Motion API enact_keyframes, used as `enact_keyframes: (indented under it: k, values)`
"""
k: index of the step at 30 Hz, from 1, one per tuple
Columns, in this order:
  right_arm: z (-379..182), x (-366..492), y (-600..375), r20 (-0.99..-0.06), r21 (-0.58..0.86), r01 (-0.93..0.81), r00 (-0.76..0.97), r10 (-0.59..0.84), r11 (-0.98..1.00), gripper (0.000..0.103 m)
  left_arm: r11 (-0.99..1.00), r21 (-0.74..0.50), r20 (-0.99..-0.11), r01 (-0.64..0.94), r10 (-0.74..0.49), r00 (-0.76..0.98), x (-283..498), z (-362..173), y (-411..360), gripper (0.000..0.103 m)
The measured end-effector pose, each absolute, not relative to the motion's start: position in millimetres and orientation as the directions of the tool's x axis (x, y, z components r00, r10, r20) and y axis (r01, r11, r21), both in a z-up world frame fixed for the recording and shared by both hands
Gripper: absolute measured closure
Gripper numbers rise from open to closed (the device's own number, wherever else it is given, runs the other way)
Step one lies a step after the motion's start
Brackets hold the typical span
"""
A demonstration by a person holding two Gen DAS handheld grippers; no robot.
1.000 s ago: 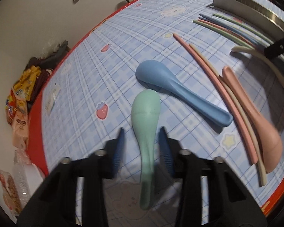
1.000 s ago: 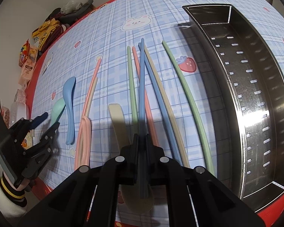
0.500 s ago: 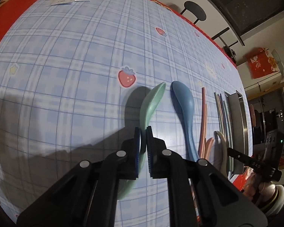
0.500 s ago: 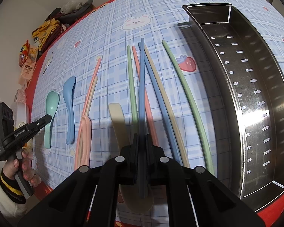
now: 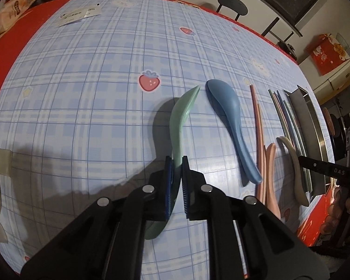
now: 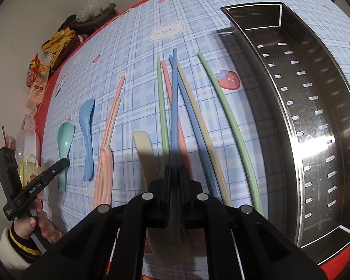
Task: Organize utensils
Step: 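Carry the blue chopstick into the steel drainer with the right tool while the left tool lifts the green spoon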
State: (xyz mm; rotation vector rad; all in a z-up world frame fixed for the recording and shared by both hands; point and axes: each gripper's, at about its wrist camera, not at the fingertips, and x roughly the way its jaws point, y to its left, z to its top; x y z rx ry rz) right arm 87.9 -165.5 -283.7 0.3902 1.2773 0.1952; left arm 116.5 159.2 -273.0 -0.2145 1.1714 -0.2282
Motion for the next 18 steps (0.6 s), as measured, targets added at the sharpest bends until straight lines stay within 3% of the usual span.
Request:
enact_keyframes:
  k: [18]
  values:
    - [-259.6,68.2,-171.9,-0.859,0.41,0.023,0.345,0.378,0.912,0.096,0.914,-0.406,-0.85,-0.015,-0.371,0.374,87.2,-257.0,170.8,0.092]
